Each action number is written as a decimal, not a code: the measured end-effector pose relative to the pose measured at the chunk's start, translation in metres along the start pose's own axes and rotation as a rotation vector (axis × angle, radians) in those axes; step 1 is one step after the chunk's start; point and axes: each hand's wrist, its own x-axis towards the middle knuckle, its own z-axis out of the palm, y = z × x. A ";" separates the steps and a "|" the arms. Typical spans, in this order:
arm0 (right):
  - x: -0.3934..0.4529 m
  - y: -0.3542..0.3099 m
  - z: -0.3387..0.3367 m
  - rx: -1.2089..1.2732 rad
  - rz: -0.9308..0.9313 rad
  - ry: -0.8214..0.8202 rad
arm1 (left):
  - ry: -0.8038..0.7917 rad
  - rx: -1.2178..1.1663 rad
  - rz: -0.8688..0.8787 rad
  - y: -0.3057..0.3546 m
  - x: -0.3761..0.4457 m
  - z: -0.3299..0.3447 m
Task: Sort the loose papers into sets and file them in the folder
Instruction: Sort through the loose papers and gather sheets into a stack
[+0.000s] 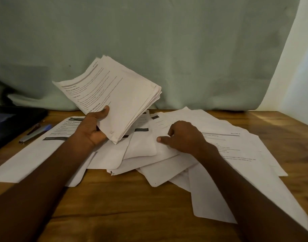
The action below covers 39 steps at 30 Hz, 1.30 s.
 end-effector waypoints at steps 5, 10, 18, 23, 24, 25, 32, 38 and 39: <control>0.006 -0.031 -0.002 -0.006 -0.009 -0.154 | 0.051 -0.006 0.043 0.008 0.003 -0.004; 0.009 -0.027 -0.001 0.596 0.042 -0.246 | 0.021 -0.008 0.099 0.019 0.008 -0.005; -0.018 -0.052 0.025 0.938 -0.102 -0.696 | 0.008 -0.065 0.087 0.029 0.005 0.002; -0.030 -0.058 -0.005 0.712 -0.297 -0.777 | -0.023 -0.067 0.047 0.025 0.004 -0.001; -0.026 -0.053 -0.012 0.680 -0.297 -0.682 | -0.032 -0.055 0.038 0.022 0.004 -0.002; -0.021 -0.046 -0.016 0.654 -0.269 -0.537 | -0.035 -0.045 0.026 0.020 0.004 -0.003; 0.016 0.004 0.004 -0.230 0.084 -0.021 | 0.033 -0.017 0.049 0.022 0.005 -0.014; 0.023 0.008 0.008 -0.005 0.131 0.048 | -0.018 -0.029 0.068 0.022 0.003 -0.008; 0.023 0.009 0.006 0.066 0.146 0.063 | -0.030 -0.032 0.076 0.021 0.003 -0.008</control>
